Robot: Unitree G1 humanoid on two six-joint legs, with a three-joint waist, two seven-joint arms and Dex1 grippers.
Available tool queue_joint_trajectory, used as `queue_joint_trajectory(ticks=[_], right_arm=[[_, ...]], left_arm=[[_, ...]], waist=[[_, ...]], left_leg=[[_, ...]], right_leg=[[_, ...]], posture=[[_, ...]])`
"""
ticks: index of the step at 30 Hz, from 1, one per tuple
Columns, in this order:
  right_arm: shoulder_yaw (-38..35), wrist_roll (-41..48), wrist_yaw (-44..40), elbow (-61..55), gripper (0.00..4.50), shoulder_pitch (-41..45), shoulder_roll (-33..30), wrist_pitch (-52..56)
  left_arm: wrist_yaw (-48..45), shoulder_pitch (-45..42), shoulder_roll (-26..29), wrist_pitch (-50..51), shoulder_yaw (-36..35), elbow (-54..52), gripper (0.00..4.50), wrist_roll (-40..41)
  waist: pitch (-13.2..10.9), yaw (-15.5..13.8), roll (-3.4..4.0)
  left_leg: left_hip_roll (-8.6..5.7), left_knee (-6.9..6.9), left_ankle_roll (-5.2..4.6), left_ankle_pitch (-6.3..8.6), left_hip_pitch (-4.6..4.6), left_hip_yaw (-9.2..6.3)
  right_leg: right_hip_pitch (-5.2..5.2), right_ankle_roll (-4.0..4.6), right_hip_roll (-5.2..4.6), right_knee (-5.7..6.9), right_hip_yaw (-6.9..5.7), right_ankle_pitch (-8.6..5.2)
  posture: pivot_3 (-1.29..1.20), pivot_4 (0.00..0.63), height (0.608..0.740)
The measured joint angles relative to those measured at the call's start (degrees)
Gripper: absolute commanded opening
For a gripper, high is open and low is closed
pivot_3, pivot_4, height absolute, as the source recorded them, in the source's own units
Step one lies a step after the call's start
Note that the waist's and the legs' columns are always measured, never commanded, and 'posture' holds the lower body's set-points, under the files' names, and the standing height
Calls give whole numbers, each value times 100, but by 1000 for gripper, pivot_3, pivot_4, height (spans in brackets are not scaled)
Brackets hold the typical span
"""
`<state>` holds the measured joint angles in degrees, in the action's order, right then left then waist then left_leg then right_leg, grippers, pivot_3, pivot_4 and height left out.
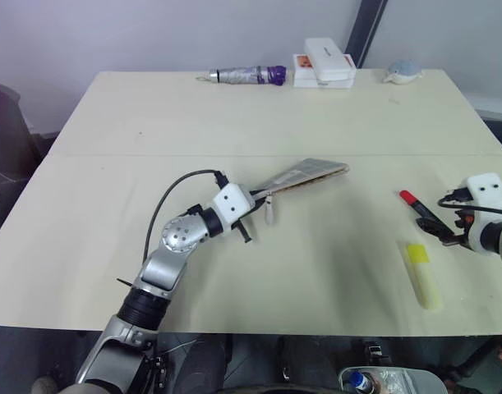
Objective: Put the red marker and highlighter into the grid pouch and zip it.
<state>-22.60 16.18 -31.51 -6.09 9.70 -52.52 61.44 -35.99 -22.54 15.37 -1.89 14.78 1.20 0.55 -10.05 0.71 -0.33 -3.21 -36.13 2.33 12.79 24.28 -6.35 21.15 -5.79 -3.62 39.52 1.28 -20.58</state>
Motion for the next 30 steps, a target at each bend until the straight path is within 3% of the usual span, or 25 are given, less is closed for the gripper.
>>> queue_joint_trajectory(ticks=[3, 6, 9, 12, 15, 22, 30], right_arm=[[-28, -14, 81, 481, 4441, 4, 87, -90], [-71, 54, 60, 673, 3163, 47, 189, -201], [-71, 168, 20, 745, 1532, 136, 207, -161], [-56, 288, -71, 626, 324, 146, 200, -125], [57, 358, -284, 217, 328, 125, 84, -198], [794, 308, -994, -1766, 328, 536, -1088, -1013], [1572, -42, -1172, -1965, 328, 607, -1392, -1406]], left_arm=[[25, 0, -33, 1, -2, 6, 0, -2], [93, -12, -69, 3, -7, 38, 0, -2], [148, -16, -92, 11, -17, 40, 0, 0], [192, -22, -100, 23, -42, 40, 0, 5], [236, -25, -107, 34, -71, 41, 0, 10], [243, -91, -112, 36, -99, 106, 0, 10], [243, -152, -128, 42, -101, 156, 0, 10]], waist=[[0, -3, 0], [0, 5, 0], [0, 0, 0], [0, 1, 0], [0, 8, 1], [-1, -1, 3], [-1, -21, -1]], left_leg=[[0, -2, 0, 0, 0, 1], [0, -2, 0, 0, -8, 1], [0, -3, 0, 0, -11, 1], [0, -2, -1, 0, -11, 1], [1, -2, -1, 1, -11, 1], [2, -3, -2, 2, -11, -3], [-2, -5, -6, 4, -8, -7]], right_leg=[[-2, 0, 0, 0, 0, 0], [-9, -1, 0, 0, 1, 0], [-13, -1, 1, 0, 1, 1], [-12, -1, 1, 0, 1, 1], [-11, -1, 1, 0, 1, 1], [-16, -2, 3, -8, -1, 0], [-23, -10, -4, -24, -4, 5]], posture=[[0, 150, 740], [0, 150, 740], [0, 150, 740], [0, 150, 740], [0, 150, 740], [0, 150, 740], [0, 150, 740]])
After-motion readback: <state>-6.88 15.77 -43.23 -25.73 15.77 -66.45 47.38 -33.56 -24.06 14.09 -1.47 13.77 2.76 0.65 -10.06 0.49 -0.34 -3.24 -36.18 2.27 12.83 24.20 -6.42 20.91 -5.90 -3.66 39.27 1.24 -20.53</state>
